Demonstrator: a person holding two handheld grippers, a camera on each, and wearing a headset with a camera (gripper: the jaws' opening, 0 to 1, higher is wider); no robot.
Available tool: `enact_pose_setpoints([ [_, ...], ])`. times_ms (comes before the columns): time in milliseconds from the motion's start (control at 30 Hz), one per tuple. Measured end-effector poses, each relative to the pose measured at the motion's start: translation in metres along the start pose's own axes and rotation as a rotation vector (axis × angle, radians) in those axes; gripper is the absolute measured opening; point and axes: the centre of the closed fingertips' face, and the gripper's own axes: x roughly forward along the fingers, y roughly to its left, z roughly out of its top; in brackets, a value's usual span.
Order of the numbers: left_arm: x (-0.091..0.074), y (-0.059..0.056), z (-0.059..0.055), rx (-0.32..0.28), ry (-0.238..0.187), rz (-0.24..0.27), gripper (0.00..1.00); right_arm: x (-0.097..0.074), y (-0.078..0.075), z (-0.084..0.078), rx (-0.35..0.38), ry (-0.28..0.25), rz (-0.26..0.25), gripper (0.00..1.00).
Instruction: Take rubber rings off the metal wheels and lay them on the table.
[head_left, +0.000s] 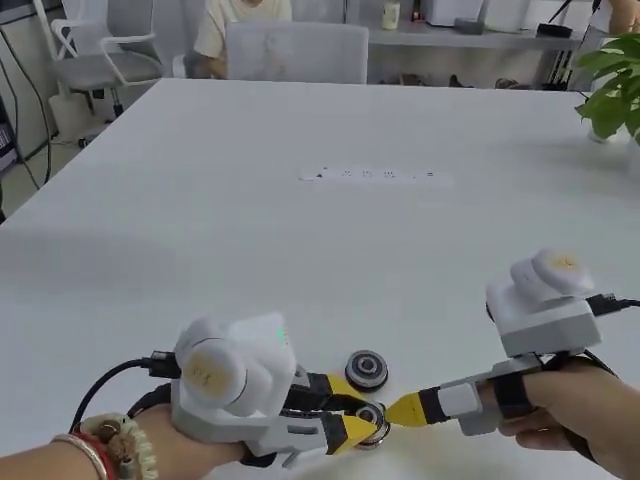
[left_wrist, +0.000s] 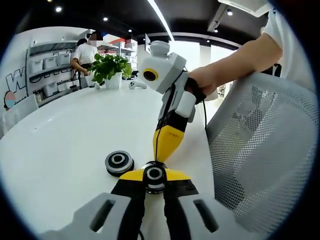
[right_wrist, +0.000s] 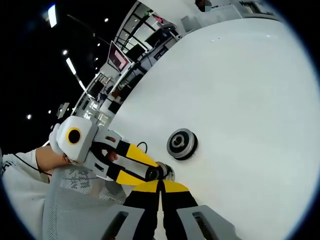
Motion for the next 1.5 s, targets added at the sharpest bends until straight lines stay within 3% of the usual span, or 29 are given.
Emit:
enact_pose_setpoints([
  [700,0.0,0.001,0.0,0.004,-0.001,0.002,0.08,0.007,0.01,0.001,-0.087,0.022,-0.012,0.0],
  [1500,0.0,0.002,0.0,-0.002,-0.007,0.003,0.08,0.006,0.02,0.007,-0.08,-0.005,0.038,0.0],
])
